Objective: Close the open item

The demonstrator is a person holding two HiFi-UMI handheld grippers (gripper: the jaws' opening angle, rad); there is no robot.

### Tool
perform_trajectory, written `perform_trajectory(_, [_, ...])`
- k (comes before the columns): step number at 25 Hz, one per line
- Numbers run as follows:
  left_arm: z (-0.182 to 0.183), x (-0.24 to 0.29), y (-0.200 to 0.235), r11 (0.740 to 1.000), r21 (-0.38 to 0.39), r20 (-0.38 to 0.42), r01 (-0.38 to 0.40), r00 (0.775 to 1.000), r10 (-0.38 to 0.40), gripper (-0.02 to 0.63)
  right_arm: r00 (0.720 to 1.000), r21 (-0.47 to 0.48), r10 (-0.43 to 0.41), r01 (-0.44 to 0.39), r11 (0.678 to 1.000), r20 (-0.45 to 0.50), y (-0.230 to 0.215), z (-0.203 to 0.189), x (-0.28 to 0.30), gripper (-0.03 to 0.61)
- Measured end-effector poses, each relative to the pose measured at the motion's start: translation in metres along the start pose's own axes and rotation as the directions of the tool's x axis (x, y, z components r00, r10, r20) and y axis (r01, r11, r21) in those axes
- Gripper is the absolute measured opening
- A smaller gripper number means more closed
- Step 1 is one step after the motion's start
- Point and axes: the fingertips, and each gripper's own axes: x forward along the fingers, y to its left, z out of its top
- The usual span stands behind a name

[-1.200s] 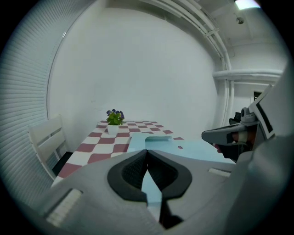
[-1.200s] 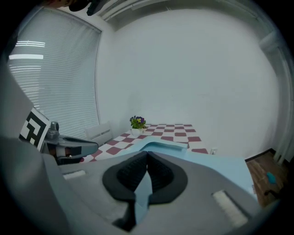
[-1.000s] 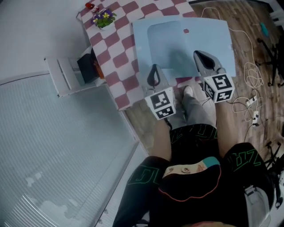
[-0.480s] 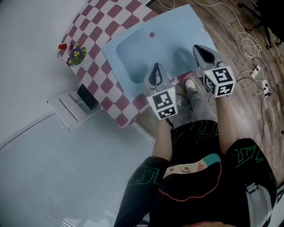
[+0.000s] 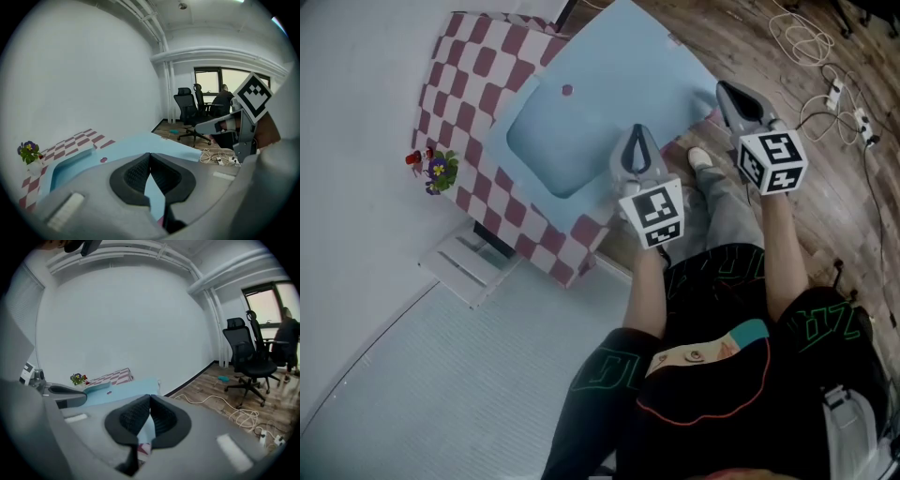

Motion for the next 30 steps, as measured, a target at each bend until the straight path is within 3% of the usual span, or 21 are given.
perform_trajectory(10, [-0.022, 0.013, -0.047, 0.992, 0.068, -0.061, 0.105, 0.993, -0.101, 0.008, 0.999, 0.109, -0.003, 0.008, 0.994, -0.052, -0.018, -0.050, -0.013, 0.005])
perform_trajectory(11, [-0.023, 0.014, -0.049, 0.991, 0.073, -0.065, 0.111, 0.992, -0.107, 0.008, 0.998, 0.121, 0.004, 0.004, 0.993, -0.065, -0.019, -0.056, -0.012, 0.029])
perform_trajectory(12, [-0.025, 0.015, -0.050, 0.990, 0.079, -0.068, 0.114, 0.992, -0.109, 0.008, 0.997, 0.134, 0.016, -0.005, 0.991, -0.079, -0.018, -0.062, -0.010, 0.095])
perform_trajectory(19, [-0.037, 0.016, -0.043, 0.991, 0.088, -0.099, 0.102, 0.991, -0.094, 0.008, 0.990, 0.235, 0.071, -0.040, 0.971, -0.123, -0.010, -0.093, 0.000, 0.138])
perform_trajectory(24, [-0.041, 0.013, -0.038, 0.992, 0.083, -0.107, 0.094, 0.991, -0.085, 0.008, 0.991, 0.324, 0.109, -0.080, 0.943, -0.072, -0.005, -0.093, 0.010, 0.176])
perform_trajectory(30, [-0.038, 0.014, -0.030, 0.994, 0.076, -0.105, 0.074, 0.992, -0.065, 0.008, 0.992, 0.404, 0.118, -0.093, 0.910, -0.038, -0.009, -0.095, 0.017, 0.178])
